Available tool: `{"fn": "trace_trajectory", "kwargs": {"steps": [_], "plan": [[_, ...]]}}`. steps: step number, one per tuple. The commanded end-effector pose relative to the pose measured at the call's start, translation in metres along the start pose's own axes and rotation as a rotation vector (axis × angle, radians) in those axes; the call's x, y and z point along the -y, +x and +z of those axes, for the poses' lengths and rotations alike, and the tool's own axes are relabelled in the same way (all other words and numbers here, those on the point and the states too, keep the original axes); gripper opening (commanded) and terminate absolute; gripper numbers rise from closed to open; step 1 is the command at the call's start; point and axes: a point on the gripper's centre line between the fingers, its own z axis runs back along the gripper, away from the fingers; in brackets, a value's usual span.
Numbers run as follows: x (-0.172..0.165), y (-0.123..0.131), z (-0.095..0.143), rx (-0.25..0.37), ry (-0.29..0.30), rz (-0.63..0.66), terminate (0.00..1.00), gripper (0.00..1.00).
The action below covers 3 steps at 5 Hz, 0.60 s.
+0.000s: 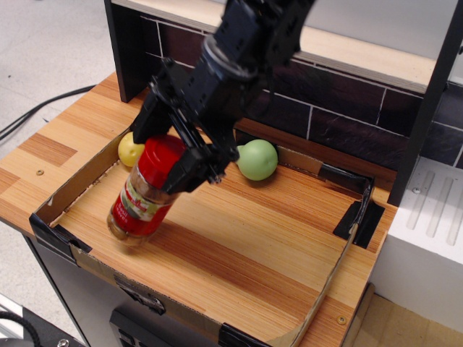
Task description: Topple basil bottle
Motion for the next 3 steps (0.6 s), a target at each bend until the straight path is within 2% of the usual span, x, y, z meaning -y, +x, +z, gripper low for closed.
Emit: {"fn": "trace_trajectory", "kwargs": {"steps": [1,2,3], "plan": [[0.004,0.014,-0.002,0.186,-0.046,-0.097,0.00,0.00],[0.010,0.019,-0.001,0.289,-0.098,-0.203,0.00,0.00],[0.014,0.026,-0.005,0.428,-0.171,-0.281,0.00,0.00]]}}
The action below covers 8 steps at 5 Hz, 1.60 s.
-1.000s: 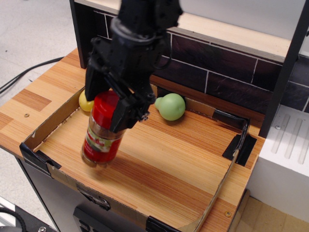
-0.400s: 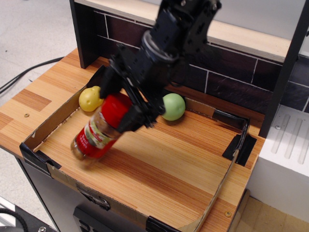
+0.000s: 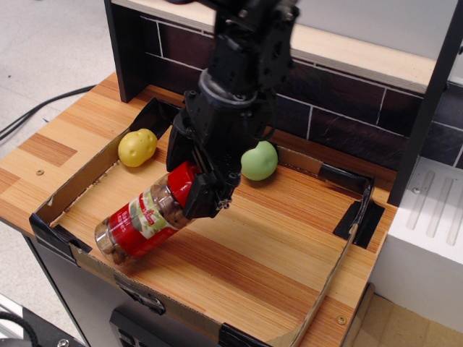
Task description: Topple basil bottle
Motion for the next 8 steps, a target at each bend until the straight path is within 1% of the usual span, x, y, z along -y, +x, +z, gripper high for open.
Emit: {"fn": "trace_trajectory", "kwargs": {"steps": [1,2,3,4,5,6,7,8], "plan": [[-0.003,0.016,0.001,0.279,-0.077,-0.085,0.00,0.00],[-0.004,0.025,-0.007,0.350,-0.111,-0.081,0.00,0.00],[-0.003,0.030,-0.012,0.410,-0.119,-0.082,0.00,0.00],[-0.003,0.036,-0.016,0.421,-0.094,-0.036,0.00,1.00],[-0.003,0.033,-0.012,0.399,-0.066,0.011,0.00,1.00],[-0.002,0.029,0.000,0.388,0.017,0.044,0.00,1.00],[-0.006,0.020,0.025,0.395,0.023,0.073,0.00,1.00],[-0.011,0.017,0.039,0.384,0.016,0.114,0.00,1.00]]}}
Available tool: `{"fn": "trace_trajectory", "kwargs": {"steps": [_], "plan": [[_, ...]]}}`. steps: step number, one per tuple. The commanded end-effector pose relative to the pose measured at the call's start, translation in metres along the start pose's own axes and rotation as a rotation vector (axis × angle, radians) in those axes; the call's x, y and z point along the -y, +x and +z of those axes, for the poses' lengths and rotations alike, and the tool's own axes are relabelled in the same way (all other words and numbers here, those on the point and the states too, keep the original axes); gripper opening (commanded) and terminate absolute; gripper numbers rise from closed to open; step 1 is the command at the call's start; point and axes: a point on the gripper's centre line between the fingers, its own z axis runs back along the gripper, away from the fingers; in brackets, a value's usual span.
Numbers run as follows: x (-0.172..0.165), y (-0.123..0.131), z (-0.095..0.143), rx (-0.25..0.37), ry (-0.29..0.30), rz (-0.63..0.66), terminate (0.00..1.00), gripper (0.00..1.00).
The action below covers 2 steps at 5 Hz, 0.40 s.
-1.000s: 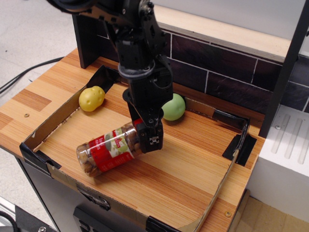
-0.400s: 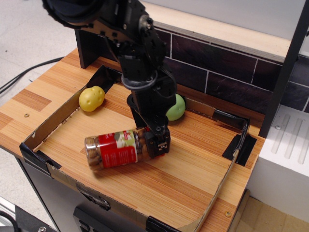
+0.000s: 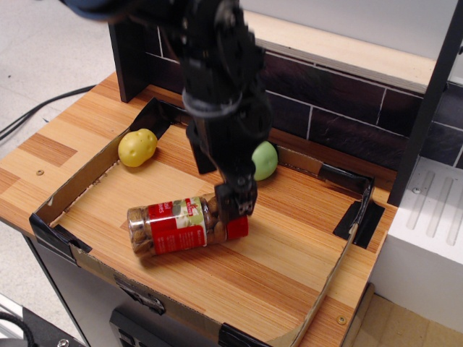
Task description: Topple basil bottle
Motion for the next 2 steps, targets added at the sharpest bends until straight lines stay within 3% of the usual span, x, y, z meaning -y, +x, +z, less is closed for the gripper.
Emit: {"fn": "trace_trajectory", "kwargs": {"steps": [1,2], "plan": [[-0.0121,0.0107,0.0277,0.030,0.032,0.042,0.00,1.00],[-0.0121,0.0107,0.0277,0.030,0.032,0.042,1.00,1.00]]}}
